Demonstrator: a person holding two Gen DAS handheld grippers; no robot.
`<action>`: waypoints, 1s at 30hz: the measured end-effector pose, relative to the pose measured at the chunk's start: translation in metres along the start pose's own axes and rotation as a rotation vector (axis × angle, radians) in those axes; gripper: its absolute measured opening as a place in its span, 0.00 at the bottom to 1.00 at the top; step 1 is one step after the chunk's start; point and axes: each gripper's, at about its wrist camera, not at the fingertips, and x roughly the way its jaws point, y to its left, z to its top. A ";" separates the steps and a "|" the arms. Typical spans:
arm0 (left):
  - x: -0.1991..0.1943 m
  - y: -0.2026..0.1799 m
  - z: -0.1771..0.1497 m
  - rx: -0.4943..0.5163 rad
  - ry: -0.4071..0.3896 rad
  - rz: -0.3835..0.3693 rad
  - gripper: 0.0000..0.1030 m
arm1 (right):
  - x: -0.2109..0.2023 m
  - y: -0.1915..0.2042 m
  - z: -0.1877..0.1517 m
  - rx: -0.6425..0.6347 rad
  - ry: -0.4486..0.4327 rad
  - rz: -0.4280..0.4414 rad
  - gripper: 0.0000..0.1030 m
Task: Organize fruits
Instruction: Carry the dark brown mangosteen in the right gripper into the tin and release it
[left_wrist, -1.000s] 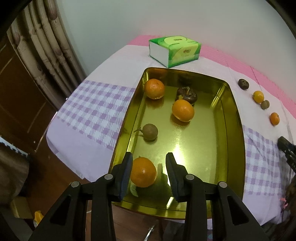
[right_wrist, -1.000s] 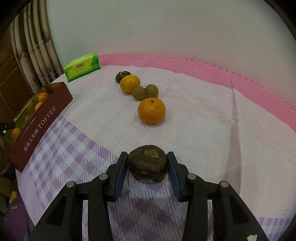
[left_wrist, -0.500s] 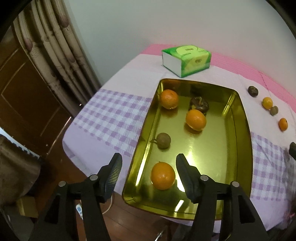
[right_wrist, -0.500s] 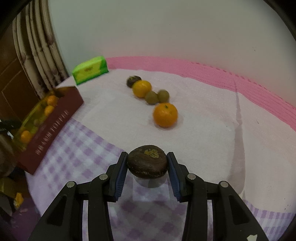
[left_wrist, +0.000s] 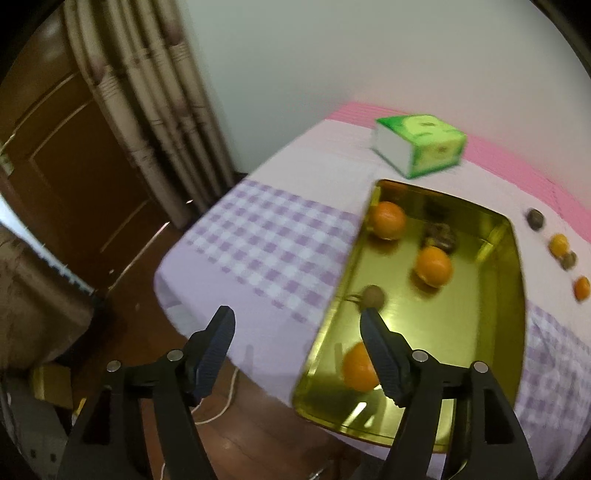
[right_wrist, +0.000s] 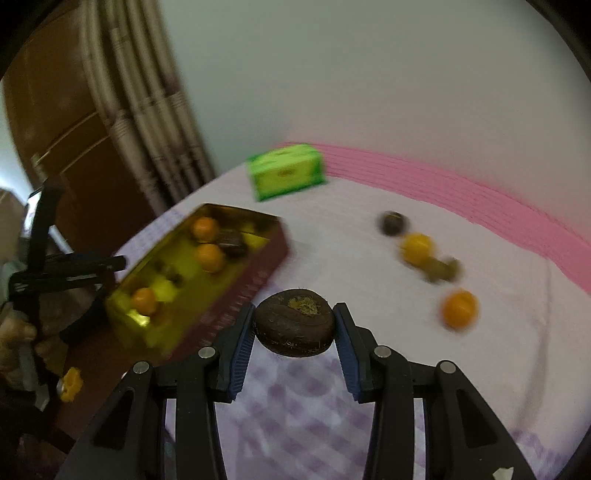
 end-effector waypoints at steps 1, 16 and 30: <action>0.002 0.004 0.000 -0.014 0.004 0.013 0.71 | 0.006 0.010 0.006 -0.019 0.005 0.019 0.38; 0.008 0.019 0.002 -0.070 0.013 0.079 0.77 | 0.115 0.126 0.059 -0.215 0.156 0.193 0.38; 0.014 0.019 0.002 -0.062 0.031 0.078 0.80 | 0.171 0.149 0.076 -0.230 0.255 0.183 0.38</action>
